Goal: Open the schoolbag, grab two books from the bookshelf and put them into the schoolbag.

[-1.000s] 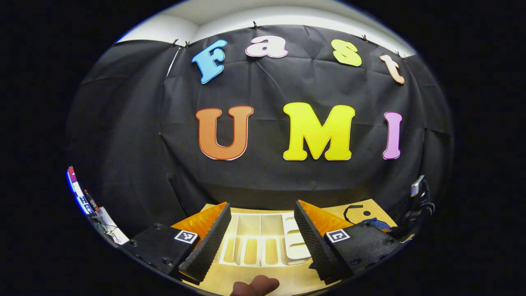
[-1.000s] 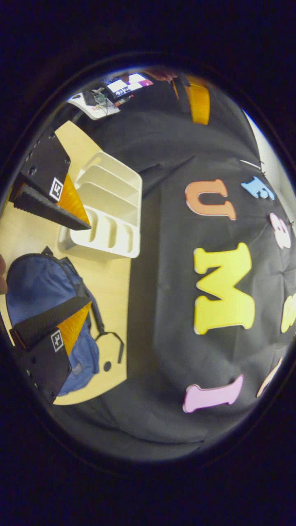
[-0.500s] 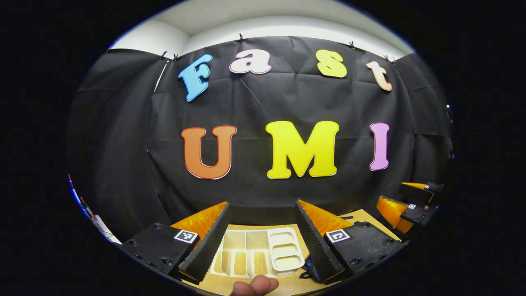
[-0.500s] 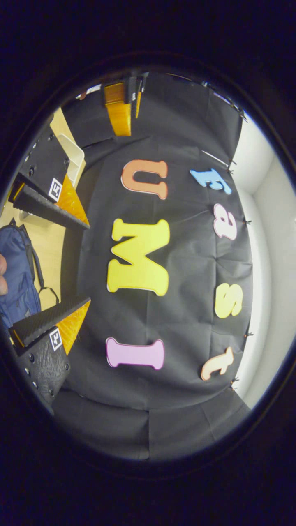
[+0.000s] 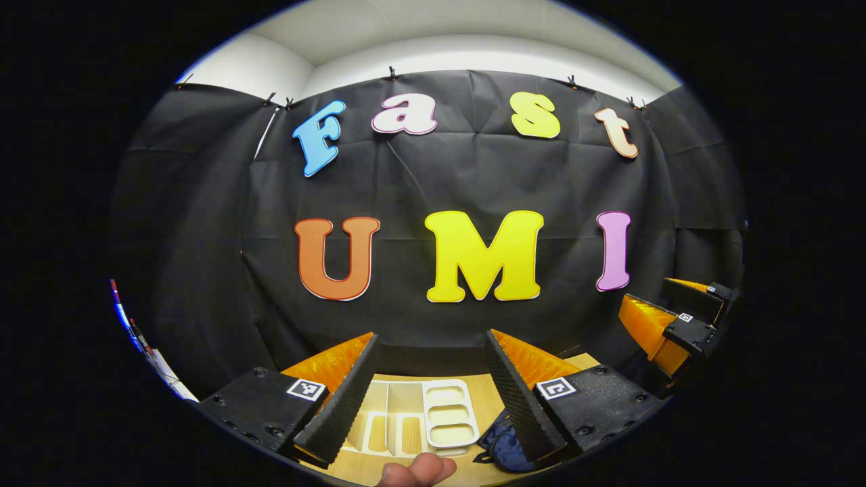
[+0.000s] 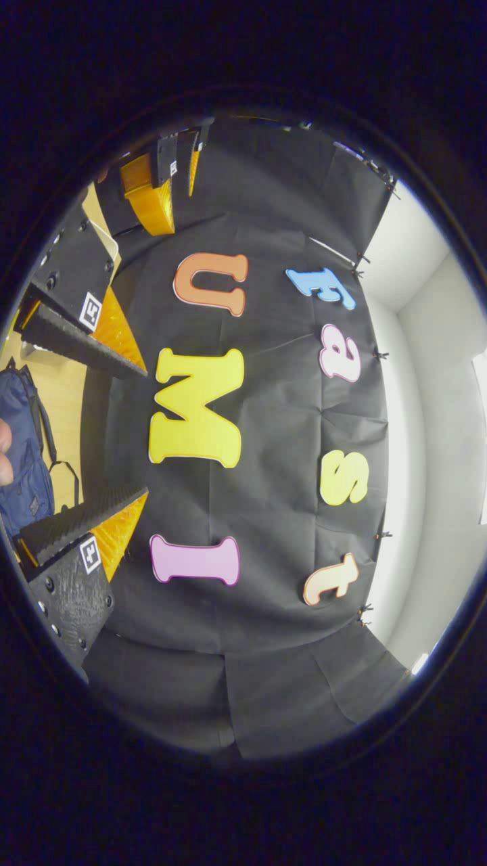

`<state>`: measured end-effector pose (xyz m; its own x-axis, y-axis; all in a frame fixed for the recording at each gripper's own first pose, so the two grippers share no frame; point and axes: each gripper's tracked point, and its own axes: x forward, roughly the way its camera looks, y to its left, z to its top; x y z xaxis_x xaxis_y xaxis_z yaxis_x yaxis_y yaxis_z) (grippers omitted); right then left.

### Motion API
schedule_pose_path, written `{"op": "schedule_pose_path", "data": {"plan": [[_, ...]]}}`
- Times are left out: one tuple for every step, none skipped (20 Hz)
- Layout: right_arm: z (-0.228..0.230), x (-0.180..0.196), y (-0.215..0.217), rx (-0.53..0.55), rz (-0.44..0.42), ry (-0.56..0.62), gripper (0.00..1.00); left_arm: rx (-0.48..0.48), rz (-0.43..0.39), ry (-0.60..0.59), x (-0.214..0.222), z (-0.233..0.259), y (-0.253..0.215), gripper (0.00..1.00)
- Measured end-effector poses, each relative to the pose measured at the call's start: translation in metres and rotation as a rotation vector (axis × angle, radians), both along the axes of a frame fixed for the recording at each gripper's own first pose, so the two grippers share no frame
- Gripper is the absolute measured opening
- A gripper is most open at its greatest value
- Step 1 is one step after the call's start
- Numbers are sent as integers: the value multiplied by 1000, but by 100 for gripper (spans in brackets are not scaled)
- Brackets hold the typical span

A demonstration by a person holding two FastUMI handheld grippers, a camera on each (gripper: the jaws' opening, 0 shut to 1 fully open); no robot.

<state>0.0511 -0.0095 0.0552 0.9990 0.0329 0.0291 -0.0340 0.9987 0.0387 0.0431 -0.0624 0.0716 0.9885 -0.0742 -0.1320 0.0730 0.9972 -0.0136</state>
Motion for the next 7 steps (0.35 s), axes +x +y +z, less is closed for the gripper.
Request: {"op": "schedule_pose_path", "data": {"plan": [[-2,0,0,1,4,4,94,7,7,-7,1,2,1,99],[-2,-1,1,2,10,3,94,11,13,-12,0,2,1,97],[-1,-1,0,1,14,1,94,14,18,-14,-1,2,2,100],[1,-1,0,-3,17,-4,94,13,25,-16,0,3,2,97],[2,-1,1,-4,21,-11,94,11,29,-14,0,3,2,97],[3,-1,0,-7,24,-16,94,7,35,-15,-1,2,2,97],[4,-1,1,-10,27,-22,94,5,36,-14,-2,3,1,97]]}}
